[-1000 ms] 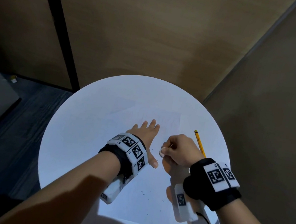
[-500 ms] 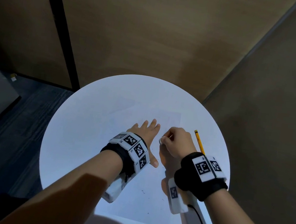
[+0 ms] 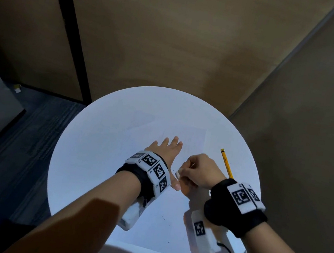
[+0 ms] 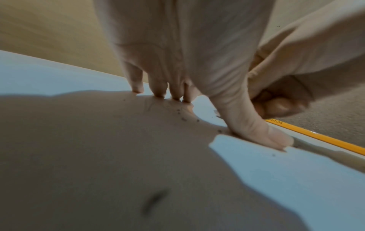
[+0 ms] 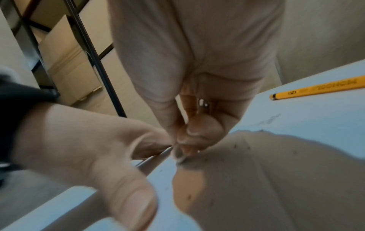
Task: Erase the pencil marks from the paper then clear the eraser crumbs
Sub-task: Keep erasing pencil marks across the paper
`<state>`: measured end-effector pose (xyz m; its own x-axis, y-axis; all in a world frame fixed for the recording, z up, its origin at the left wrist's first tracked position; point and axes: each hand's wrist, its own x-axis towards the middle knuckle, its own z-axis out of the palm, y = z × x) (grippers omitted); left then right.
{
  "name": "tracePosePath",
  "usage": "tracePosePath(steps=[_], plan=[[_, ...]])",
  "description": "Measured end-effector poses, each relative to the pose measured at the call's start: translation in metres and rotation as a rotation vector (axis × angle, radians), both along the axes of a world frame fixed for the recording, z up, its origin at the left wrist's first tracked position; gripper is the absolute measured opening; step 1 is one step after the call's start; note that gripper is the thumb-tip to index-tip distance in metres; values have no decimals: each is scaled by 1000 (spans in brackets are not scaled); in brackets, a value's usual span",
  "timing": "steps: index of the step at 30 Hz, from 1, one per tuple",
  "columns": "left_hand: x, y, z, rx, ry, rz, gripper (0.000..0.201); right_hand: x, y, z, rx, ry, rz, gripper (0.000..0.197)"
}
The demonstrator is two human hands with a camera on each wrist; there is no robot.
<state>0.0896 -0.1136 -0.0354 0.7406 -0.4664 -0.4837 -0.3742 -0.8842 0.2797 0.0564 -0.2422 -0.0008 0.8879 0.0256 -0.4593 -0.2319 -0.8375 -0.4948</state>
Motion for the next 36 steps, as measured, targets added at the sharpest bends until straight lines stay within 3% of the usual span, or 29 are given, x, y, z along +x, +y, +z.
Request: tracePosePath(steps=[4,9,14,19,26,31,36], plan=[[-1,1,0,-5,-2,-5,124,9,1,-2,-5,-167,-160,9],[0,0,0,1,-15,-11,121,-6,4,-6,-5,-76,-27,8],[-1,1,-2,-6,-5,-9,125,7,0,-7,1,-223,-185,8],[1,0,-3,2,-13,-8,124,-10,3,-6,6,-67,-4,7],[0,1,-1,-7,-12,-8,125,14,11,-8,-26,-221,-44,11],[2,1,-2,-7,-10,-10,125,15,8,2,-97,-30,167,16],[1,2,-1,-39,-14,-3,123,19,11,-4,-21,-186,6,10]])
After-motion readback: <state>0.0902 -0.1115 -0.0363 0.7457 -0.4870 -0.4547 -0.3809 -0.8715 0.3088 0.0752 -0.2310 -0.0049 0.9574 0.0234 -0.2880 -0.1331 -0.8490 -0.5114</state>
